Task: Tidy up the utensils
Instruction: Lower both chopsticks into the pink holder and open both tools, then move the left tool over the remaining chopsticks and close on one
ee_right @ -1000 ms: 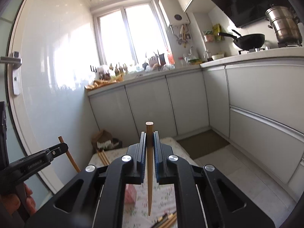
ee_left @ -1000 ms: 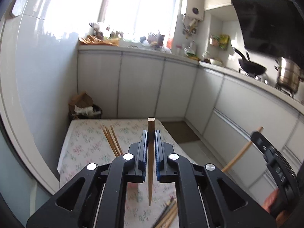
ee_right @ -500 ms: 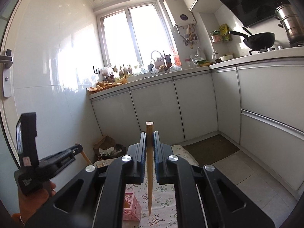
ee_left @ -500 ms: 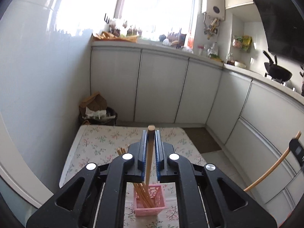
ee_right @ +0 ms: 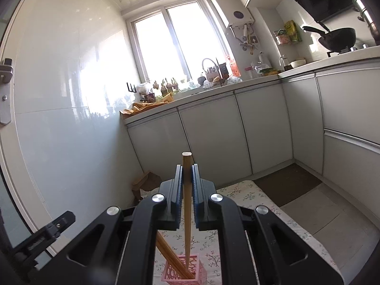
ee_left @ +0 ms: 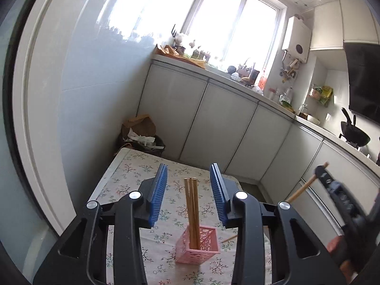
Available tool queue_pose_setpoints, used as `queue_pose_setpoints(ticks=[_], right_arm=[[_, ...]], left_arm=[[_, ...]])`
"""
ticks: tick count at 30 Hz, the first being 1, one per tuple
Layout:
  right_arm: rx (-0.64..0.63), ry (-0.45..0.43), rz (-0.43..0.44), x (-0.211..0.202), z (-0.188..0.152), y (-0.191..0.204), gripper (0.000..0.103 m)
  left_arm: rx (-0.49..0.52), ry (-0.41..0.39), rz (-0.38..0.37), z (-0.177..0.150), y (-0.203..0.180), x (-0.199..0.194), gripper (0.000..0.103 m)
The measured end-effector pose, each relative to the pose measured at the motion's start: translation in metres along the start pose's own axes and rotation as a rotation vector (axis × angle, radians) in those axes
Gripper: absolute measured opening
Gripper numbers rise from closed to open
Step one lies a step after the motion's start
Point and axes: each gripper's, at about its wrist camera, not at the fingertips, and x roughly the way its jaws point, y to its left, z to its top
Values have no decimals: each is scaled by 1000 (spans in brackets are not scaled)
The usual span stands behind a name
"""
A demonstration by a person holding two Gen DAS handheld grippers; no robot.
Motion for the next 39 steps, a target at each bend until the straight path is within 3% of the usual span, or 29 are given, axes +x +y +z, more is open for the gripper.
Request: queue_pose_setpoints(ticks=[5, 9, 13, 17, 20, 22, 28, 31, 39], right_arm=[[-4, 33, -2, 25, -26, 8, 8], [-10, 71, -18, 35, -46, 11, 15], [-34, 35, -39, 15, -39, 15, 42], [-53, 7, -56, -10, -26, 13, 43], [-55, -15, -74, -31, -19, 8, 55], [-56, -25, -82, -43, -14, 4, 65], [-20, -85, -140, -86, -10, -16, 94], [-31, -96, -185, -99, -7, -24, 97], [-21, -42, -269, -124, -16, -56, 97]], left_arm=[[-12, 34, 2, -3, 8, 5, 35], [-3, 26, 19, -2, 11, 0, 40], [22, -5, 31, 1, 7, -10, 54], [45, -11, 31, 1, 0, -17, 54], [65, -19, 27, 1, -10, -24, 62], [84, -30, 24, -2, -17, -31, 76], [139, -40, 20, -10, -40, -46, 90], [166, -49, 15, -14, -52, -53, 95], [227, -26, -6, -32, -77, -67, 96]])
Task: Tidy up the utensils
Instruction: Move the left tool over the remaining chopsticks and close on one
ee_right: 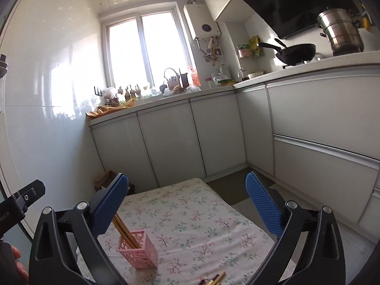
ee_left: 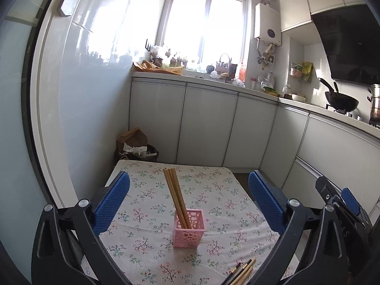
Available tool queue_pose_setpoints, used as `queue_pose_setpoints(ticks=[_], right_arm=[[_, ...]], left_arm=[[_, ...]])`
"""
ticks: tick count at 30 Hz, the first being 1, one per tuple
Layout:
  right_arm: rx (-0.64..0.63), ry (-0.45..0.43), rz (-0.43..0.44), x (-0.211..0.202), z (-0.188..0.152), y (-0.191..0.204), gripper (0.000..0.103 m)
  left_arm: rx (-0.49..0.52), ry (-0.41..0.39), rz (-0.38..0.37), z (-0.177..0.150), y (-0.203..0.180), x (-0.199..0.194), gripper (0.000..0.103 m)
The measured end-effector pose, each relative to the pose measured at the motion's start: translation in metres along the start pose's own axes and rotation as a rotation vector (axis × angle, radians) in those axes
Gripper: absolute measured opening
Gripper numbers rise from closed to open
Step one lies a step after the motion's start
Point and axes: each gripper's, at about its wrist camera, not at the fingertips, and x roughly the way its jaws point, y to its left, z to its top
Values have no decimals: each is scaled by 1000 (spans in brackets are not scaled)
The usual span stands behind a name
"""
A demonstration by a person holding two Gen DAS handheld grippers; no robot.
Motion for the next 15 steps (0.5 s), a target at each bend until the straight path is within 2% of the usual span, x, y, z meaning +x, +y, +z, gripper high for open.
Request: queue_pose_setpoints(ticks=[5, 7, 11, 15], right_arm=[[-8, 14, -24, -10, -5, -19, 97], [-2, 38, -31, -16, -12, -31, 97], [26, 163, -50, -24, -44, -66, 97], [50, 299, -116, -32, -95, -106, 97]], left_arm=[[42, 34, -28, -9, -18, 0, 96], [70, 79, -55, -17, -25, 6, 96], [130, 257, -154, -41, -47, 34, 96], [177, 449, -263, -72, -71, 67, 96]])
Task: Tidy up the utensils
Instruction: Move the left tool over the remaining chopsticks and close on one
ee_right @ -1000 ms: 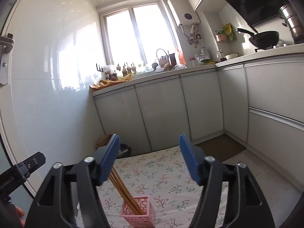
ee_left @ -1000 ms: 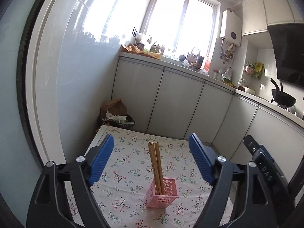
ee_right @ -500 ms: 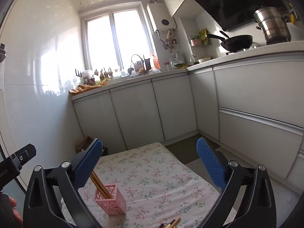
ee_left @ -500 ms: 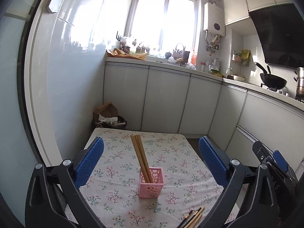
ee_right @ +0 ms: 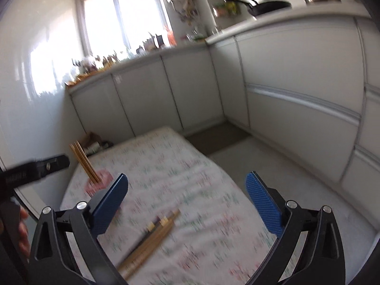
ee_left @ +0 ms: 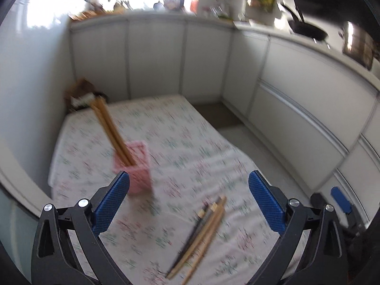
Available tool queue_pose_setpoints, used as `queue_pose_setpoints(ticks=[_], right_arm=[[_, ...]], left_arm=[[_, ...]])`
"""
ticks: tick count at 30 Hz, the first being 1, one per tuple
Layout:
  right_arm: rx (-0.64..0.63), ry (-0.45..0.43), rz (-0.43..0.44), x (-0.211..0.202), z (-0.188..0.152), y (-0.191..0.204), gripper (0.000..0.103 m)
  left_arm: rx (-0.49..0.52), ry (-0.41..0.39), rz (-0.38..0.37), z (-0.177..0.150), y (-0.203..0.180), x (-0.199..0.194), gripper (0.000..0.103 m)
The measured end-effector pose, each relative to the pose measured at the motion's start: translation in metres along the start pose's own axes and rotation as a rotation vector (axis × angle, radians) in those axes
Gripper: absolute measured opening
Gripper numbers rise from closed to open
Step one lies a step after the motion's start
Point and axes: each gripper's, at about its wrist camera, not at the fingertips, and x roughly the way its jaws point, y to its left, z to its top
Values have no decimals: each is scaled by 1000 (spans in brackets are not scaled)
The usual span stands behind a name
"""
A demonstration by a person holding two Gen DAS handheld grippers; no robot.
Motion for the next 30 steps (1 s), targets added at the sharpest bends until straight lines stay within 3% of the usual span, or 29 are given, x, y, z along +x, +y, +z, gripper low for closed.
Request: queue_pose_setpoints(ticks=[2, 6, 8, 10, 12, 13, 20, 21, 22, 27, 30], right_arm=[[1, 60, -33, 11, -20, -14, 97], [39, 97, -60, 23, -41, -33, 97], [41, 114, -48, 30, -43, -37, 97], [59, 127, -26, 34, -42, -40, 97], [72, 139, -17, 38, -44, -42, 97], [70, 144, -13, 41, -45, -40, 97], [33, 141, 0, 46, -50, -31, 97], [32, 144, 2, 46, -49, -31, 97], [31, 145, 3, 46, -49, -31, 97], [33, 152, -2, 48, -49, -31, 97], [35, 185, 0, 55, -50, -29, 97]], left_arm=[[6, 119, -63, -5, -8, 32, 96], [23, 320, -85, -14, -20, 92, 95], [44, 421, -77, -18, -22, 124, 88], [44, 529, -71, -26, -23, 151, 66], [58, 612, -55, -34, -22, 171, 53], [70, 637, -41, -36, -21, 180, 52], [85, 712, -31, -45, -14, 211, 39], [88, 717, -33, -47, -14, 214, 29], [94, 725, -30, -48, -14, 217, 26], [94, 756, -29, -56, -12, 232, 20], [165, 738, -1, -61, -19, 229, 16]])
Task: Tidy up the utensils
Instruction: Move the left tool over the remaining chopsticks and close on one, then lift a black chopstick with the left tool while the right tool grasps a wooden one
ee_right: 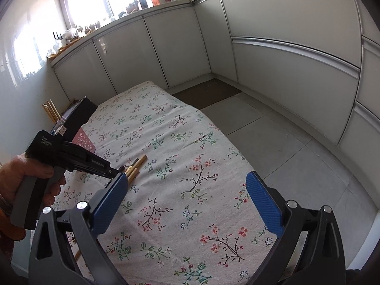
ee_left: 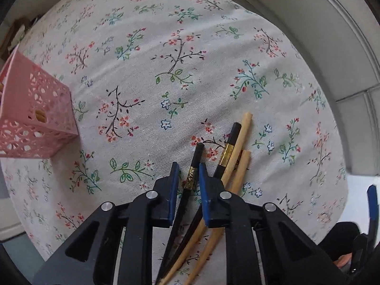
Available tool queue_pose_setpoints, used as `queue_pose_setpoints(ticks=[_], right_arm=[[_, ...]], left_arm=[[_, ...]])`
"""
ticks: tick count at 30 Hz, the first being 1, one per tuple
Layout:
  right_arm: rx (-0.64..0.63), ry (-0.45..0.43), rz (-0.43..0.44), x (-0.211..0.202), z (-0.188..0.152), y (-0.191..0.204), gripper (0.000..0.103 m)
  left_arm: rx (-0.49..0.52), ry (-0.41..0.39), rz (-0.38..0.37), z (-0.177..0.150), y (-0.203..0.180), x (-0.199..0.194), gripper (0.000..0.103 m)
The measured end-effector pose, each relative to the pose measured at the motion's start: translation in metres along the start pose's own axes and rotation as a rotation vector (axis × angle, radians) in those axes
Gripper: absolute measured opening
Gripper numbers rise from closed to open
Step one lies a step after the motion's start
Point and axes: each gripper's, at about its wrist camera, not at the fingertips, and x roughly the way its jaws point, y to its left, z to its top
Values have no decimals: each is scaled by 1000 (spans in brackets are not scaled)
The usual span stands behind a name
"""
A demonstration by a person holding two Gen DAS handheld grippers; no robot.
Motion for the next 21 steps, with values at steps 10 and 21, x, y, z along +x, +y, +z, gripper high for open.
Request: queue_pose_setpoints(ticks=[10, 21], right_arm=[[41, 277, -45, 60, 25, 32, 97], [126, 690, -151, 154, 32, 72, 51]], left_arm=[[-97, -199, -129, -49, 25, -31, 6], [-129, -556, -259, -118, 65, -156, 6]])
